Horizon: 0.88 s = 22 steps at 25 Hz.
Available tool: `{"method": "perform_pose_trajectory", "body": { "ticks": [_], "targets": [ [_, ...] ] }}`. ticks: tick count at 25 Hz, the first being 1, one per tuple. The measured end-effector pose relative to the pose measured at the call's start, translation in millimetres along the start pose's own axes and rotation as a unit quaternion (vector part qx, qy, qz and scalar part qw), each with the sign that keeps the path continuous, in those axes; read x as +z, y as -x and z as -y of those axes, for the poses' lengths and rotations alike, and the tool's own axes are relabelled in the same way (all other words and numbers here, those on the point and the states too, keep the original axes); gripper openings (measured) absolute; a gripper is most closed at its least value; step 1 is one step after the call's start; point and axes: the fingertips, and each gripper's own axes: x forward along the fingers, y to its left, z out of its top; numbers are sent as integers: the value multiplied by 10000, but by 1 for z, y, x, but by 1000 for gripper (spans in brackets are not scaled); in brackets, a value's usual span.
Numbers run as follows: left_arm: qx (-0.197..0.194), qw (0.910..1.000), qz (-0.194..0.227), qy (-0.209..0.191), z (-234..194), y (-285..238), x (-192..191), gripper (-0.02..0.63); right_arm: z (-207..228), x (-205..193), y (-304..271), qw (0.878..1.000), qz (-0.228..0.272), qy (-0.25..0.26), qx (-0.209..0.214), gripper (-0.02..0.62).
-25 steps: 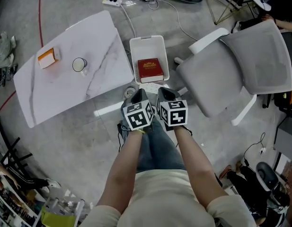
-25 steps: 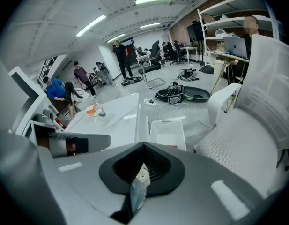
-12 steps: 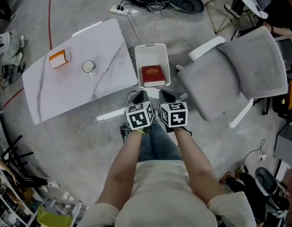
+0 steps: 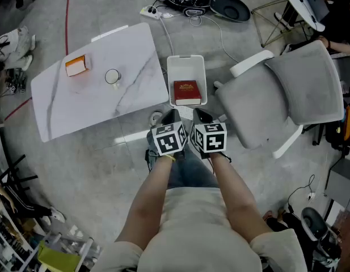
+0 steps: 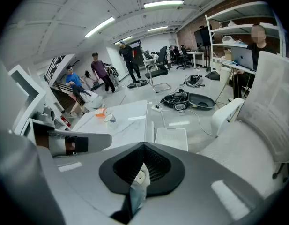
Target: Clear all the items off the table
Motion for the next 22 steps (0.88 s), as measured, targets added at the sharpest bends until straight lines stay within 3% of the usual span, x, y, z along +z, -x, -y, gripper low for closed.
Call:
{"method": "perform_pose_trajectory", "body": {
  "ticks": [8, 22],
  "targets": [
    [46, 9998, -22, 199, -29, -1, 8, 9, -26, 9, -20, 9996, -125, 218, 128, -3],
    [142, 9995, -141, 230, -136, 9, 51, 9, -126, 51, -82, 9983, -236, 431, 313, -3]
  ]
}}
